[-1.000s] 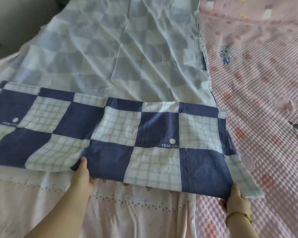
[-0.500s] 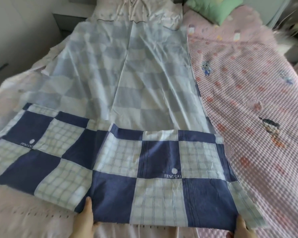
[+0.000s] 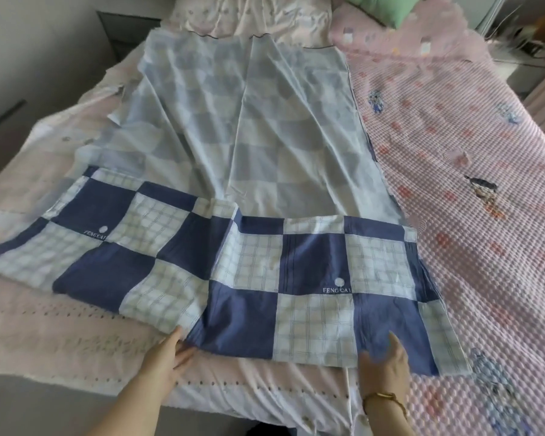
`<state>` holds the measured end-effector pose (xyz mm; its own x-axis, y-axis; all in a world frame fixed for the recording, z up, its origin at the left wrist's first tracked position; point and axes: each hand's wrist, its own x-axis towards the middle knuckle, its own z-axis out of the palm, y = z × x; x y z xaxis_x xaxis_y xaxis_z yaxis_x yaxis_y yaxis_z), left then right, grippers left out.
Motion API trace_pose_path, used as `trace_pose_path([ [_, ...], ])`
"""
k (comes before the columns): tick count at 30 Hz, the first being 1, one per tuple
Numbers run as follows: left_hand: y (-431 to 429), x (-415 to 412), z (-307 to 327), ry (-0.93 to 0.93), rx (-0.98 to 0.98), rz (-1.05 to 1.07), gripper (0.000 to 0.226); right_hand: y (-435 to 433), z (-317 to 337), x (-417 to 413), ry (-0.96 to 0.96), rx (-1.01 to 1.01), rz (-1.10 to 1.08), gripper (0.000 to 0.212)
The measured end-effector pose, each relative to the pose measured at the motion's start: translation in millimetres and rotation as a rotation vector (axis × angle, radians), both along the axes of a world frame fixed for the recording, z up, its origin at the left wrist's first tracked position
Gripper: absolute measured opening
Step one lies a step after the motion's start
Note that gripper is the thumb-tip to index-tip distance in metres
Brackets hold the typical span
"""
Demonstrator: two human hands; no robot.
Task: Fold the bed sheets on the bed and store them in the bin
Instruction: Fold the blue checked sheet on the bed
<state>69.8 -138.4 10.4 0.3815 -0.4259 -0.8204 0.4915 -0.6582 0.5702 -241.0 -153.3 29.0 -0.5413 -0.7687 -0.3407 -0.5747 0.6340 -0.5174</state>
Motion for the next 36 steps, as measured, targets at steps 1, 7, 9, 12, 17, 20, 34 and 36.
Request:
trace_pose_path([
  [1,0.8,10.6,-0.7,0.016,-0.046,0.006,0.041,3.0,-2.8,25.1,-0.002,0.010,0.152,0.059],
  [7,-15.0,56.8,2.2,0.003,-0.070,0.098,0.041,15.6,-10.0,133.4,0.168,-0.031,0.880,0.093],
  [9,-21.4,69.4,3.9,0.000,-0.040,0.091,0.034,9.5,-5.0,162.5,0.202,0.027,1.029,0.080],
  [12,-23.6,91.9,-0.5,-0.051,0.029,0.100,0.030,-5.8,-4.1,191.0,0.070,0.062,1.236,0.062],
  [17,-22.4,149.0,-11.9,-0.064,0.024,0.203,0.044,-32.4,-19.7,246.6,0.075,0.118,1.380,0.069],
  [20,-30.5,200.2,-15.3,-0.088,0.028,0.215,0.045,-36.4,-34.2,284.6,0.238,0.092,1.359,0.084],
  [34,-100.3,393.2,-36.9,-0.046,-0.086,0.151,0.034,-23.9,-83.2,408.8,0.350,0.081,0.983,0.097],
  [36,-107.2,408.3,-38.3,-0.105,-0.052,0.142,0.036,-27.6,-83.1,412.0,0.411,0.077,0.963,0.089],
])
